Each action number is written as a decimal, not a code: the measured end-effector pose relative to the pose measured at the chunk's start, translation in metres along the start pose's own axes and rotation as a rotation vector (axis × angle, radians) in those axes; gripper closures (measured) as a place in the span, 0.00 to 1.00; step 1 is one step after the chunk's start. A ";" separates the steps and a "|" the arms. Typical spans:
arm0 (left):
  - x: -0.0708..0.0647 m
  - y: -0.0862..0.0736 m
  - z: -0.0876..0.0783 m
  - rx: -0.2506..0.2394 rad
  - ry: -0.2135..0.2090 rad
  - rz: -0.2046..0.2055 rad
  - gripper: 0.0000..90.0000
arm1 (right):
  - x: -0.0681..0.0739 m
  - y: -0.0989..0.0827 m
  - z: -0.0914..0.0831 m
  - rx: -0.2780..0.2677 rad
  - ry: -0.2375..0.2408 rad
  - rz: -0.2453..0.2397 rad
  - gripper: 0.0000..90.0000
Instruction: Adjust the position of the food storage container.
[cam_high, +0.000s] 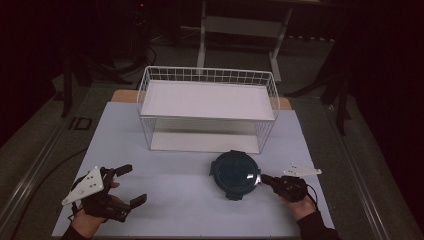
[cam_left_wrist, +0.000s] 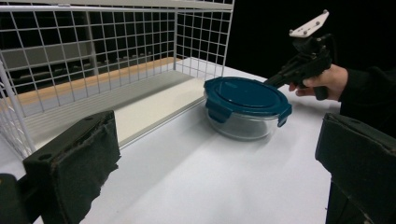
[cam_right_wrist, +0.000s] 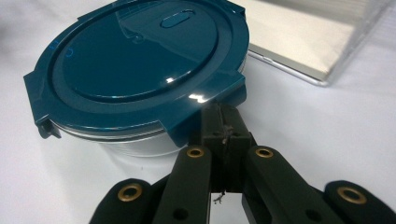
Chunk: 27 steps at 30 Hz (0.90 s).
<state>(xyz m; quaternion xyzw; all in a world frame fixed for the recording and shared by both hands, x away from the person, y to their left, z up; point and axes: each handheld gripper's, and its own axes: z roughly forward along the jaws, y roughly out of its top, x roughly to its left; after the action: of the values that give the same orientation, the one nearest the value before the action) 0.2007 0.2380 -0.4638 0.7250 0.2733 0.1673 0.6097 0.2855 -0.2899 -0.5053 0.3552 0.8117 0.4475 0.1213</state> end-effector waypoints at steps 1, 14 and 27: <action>0.000 0.000 0.000 0.000 0.000 0.000 0.00 | 0.001 0.002 0.003 0.003 0.002 -0.007 1.00; 0.000 -0.001 0.002 0.007 -0.003 0.002 0.00 | 0.007 0.013 0.018 0.009 0.042 -0.041 1.00; -0.001 -0.002 0.004 0.014 -0.003 0.004 0.00 | 0.022 0.002 0.003 0.002 0.082 -0.025 1.00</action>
<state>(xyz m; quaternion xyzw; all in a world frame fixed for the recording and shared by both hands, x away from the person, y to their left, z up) 0.2017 0.2347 -0.4661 0.7301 0.2720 0.1654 0.6047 0.2722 -0.2717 -0.5025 0.3265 0.8208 0.4594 0.0931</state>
